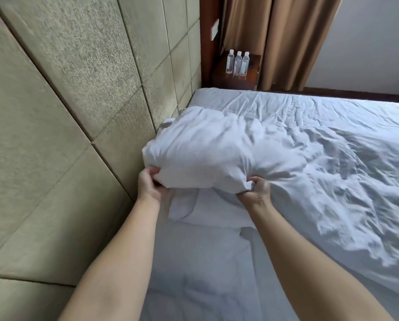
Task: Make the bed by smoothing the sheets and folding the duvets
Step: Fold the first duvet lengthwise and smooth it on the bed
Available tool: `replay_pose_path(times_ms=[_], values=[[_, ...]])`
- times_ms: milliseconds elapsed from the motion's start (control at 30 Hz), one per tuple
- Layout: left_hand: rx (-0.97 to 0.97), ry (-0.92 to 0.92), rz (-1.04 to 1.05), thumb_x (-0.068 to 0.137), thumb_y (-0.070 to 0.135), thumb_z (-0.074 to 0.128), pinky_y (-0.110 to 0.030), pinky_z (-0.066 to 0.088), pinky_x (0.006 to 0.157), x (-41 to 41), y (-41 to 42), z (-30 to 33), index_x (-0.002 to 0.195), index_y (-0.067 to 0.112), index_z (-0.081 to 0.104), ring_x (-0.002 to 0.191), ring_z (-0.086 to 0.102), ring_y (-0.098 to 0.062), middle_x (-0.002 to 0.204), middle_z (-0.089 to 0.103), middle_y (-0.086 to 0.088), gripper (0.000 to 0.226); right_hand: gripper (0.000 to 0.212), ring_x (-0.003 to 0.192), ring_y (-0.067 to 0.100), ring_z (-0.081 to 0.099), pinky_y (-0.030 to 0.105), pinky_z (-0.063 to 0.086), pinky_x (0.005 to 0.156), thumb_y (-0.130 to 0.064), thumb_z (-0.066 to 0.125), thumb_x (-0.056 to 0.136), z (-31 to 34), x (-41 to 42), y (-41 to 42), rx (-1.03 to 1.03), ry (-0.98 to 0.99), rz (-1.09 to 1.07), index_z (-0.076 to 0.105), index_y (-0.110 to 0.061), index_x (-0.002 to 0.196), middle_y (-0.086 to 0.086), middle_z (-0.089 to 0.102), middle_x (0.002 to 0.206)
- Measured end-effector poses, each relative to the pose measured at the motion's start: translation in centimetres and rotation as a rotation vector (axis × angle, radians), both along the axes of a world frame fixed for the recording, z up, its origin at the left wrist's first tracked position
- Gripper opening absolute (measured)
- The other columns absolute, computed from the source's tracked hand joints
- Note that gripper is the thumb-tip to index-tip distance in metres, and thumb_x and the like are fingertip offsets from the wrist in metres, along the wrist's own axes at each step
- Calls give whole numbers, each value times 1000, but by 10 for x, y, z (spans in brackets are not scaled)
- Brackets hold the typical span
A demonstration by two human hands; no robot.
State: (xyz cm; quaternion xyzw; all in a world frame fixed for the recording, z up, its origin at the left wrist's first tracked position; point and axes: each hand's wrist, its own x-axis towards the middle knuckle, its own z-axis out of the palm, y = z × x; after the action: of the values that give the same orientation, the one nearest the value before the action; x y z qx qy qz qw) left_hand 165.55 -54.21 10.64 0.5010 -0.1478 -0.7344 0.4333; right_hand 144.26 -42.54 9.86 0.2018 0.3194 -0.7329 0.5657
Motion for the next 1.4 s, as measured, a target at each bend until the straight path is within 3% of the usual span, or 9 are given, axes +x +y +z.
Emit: replay_pose_path(times_ms=[100, 233, 300, 433, 600, 800, 1133, 1300, 1400], values=[[-21, 41, 99, 79, 8, 42, -37, 48, 84, -2, 14, -13, 79, 18, 59, 78, 63, -25, 79, 63, -7, 20, 43, 69, 36, 67, 51, 49, 74, 11, 38, 52, -19, 14, 18, 112, 74, 98, 68, 3, 81, 23, 67, 77], [279, 79, 227, 89, 2, 45, -49, 43, 99, 45, 32, -115, 89, 18, 64, 99, 58, -33, 108, 63, -20, 25, 18, 37, 19, 52, 17, 40, 33, 3, 42, 77, -80, 39, 38, 557, 25, 215, 45, -13, 70, 5, 52, 51], [374, 22, 239, 86, 7, 51, -48, 44, 101, 64, 21, -158, 92, 18, 67, 110, 57, -37, 124, 57, -25, 20, 8, 53, 18, 52, 18, 41, 39, -5, 51, 80, -92, 47, 41, 561, 51, 198, 51, -13, 78, 2, 57, 74], [190, -2, 253, 86, 51, 60, -42, 53, 87, 39, 34, -79, 116, 21, 59, 95, 66, -28, 104, 67, -8, 43, 11, 74, 23, 60, 33, 53, 67, -21, 52, 87, -66, 47, 18, 360, 74, 20, 60, -16, 92, 2, 61, 89], [140, 29, 171, 86, 42, 65, -42, 57, 77, 15, 19, -57, 128, 17, 59, 106, 65, -30, 121, 66, -11, 49, 44, 80, 28, 67, 36, 47, 100, 3, 39, 60, -42, 41, -1, 207, -19, 17, 66, -7, 94, 9, 69, 93], [268, -95, 367, 94, 30, 58, -49, 49, 95, 9, 40, -81, 132, 16, 52, 112, 58, -32, 129, 58, -9, 40, 13, 64, 13, 60, 17, 48, 41, -9, 62, 85, -94, 67, 33, 501, 108, 268, 61, -14, 97, 1, 64, 77], [232, -96, 421, 87, 51, 62, -38, 53, 92, -6, 70, -61, 111, 15, 59, 104, 63, -26, 114, 64, -7, 43, 27, 77, 20, 59, 29, 48, 71, -37, 61, 91, -67, 38, 55, 369, 88, 166, 59, -11, 97, 5, 61, 92], [218, -189, 425, 79, 49, 71, -26, 53, 60, -33, 112, -53, 94, 11, 64, 82, 65, -20, 102, 65, -7, 41, 36, 97, 25, 57, 34, 42, 96, -44, 52, 96, -65, 19, 89, 407, 95, 262, 55, -8, 91, 7, 57, 93], [170, -165, 367, 84, 27, 72, -29, 52, 70, -53, 135, -42, 111, 14, 60, 96, 58, -22, 112, 59, -7, 32, 40, 136, 28, 41, 31, 32, 113, -42, 48, 97, -55, 7, 108, 450, 94, 417, 60, -13, 122, 7, 49, 143]])
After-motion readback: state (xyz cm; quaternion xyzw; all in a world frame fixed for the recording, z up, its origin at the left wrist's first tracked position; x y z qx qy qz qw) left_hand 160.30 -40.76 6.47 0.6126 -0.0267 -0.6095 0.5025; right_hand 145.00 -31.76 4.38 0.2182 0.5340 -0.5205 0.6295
